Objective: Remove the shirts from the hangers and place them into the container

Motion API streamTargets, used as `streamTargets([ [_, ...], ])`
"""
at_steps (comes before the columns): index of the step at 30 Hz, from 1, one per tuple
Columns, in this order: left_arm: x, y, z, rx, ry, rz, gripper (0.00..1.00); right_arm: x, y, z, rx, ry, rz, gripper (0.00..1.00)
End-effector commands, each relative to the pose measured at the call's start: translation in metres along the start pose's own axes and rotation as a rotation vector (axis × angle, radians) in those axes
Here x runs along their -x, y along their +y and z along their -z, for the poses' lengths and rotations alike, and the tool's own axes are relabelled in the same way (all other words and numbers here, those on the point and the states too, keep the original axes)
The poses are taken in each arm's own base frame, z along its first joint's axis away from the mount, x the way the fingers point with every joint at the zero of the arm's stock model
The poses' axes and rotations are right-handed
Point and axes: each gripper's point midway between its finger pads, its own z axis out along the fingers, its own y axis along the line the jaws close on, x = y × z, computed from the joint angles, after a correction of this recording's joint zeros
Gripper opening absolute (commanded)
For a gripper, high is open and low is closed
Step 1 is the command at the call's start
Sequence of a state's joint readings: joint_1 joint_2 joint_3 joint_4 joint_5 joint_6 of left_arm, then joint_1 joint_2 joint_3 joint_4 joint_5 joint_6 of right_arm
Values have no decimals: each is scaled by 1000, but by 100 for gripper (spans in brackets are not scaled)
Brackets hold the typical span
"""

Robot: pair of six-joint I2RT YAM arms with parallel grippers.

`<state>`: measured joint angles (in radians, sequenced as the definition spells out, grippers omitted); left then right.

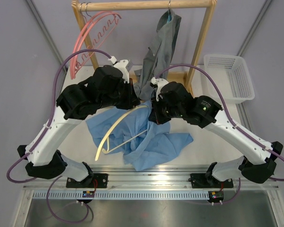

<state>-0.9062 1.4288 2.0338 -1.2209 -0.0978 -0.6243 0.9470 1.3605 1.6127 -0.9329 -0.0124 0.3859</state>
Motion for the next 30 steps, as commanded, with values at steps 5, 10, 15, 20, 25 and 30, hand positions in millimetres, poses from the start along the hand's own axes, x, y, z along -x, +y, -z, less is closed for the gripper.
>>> streamTargets([
  [5,26,7,67,-30,-179,-6,0,12,-13,35,-78,-94,-12,0],
  [10,17,9,94,-59,-166,8,0,14,-33,48,-176,-141,-4,0],
  [15,18,-5,133,-178,-185,37,0,8,-54,33,-287,-118,14,0],
  [20,34,-15,182,-299,-316,75,0,4,-84,16,-457,-114,-23,0],
  [25,51,32,207,-165,-560,121,0,13,-123,34,-685,-178,-115,0],
  [30,37,44,185,-125,-547,111,0,31,-148,94,-852,-315,-204,0],
])
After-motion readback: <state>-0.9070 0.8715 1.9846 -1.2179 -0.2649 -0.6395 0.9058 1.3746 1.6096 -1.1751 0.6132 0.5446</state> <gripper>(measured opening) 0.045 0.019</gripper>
